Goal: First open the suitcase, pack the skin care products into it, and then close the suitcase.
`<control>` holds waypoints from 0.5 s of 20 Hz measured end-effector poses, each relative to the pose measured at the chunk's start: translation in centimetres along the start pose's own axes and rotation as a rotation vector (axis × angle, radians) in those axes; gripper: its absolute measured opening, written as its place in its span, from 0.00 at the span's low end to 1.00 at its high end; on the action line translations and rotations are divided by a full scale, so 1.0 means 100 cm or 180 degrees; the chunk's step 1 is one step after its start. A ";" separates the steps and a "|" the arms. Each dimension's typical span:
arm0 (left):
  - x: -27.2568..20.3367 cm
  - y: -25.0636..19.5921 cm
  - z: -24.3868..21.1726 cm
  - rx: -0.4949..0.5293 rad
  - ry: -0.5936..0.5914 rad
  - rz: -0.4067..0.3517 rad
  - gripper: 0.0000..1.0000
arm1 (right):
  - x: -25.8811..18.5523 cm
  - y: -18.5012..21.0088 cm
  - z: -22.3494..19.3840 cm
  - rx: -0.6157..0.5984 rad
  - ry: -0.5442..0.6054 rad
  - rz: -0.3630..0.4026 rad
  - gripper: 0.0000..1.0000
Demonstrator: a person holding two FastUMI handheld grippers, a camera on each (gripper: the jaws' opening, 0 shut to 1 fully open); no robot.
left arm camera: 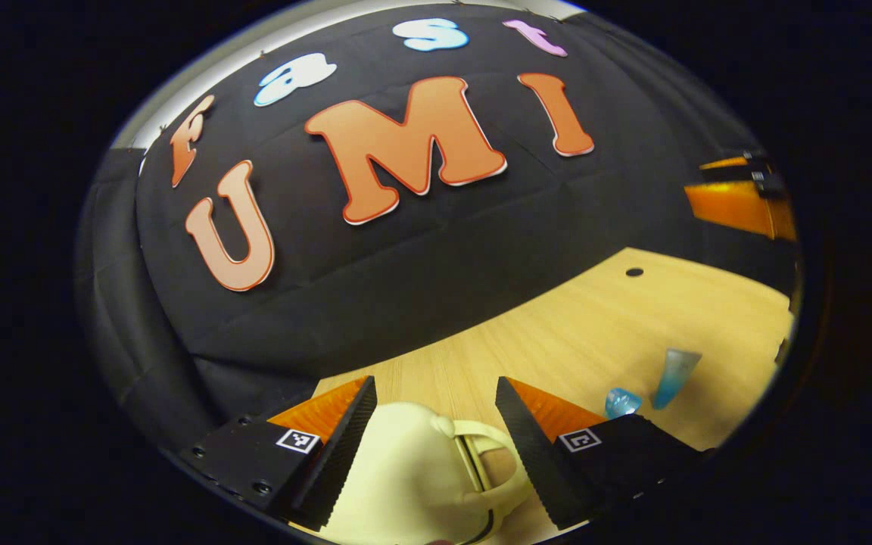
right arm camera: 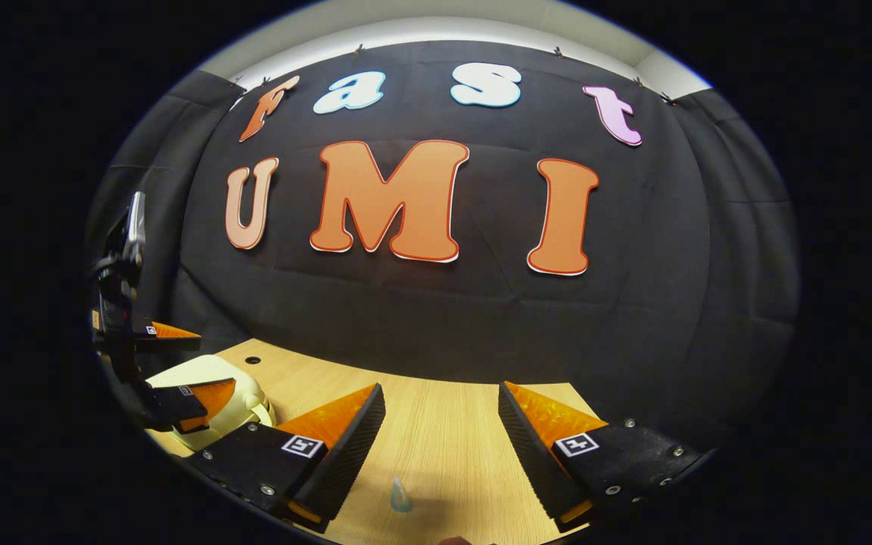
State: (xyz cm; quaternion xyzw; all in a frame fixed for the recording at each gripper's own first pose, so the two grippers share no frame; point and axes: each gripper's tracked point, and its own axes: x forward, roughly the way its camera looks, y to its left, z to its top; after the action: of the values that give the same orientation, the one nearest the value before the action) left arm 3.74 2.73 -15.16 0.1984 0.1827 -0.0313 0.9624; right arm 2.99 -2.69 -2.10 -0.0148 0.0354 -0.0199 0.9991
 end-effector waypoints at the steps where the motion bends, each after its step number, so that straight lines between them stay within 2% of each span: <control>1: 0.001 -0.006 -0.012 0.0101 0.0114 -0.0031 0.98 | -0.001 -0.003 -0.002 0.0008 0.0005 -0.0019 0.95; 6: 0.002 -0.041 -0.047 0.0789 0.0324 -0.0195 0.97 | -0.003 -0.019 -0.015 0.0025 0.0077 -0.0123 0.95; 10: 0.002 -0.067 -0.075 0.1112 0.0549 -0.0369 0.97 | -0.007 -0.032 -0.023 0.0029 0.0136 -0.0203 0.95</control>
State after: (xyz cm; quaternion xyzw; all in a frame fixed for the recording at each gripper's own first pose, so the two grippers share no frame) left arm 0.48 -0.47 -24.16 0.3534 0.2673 -0.1008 0.8908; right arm 2.04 -5.95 -4.28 -0.0109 0.0561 -0.0522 0.9970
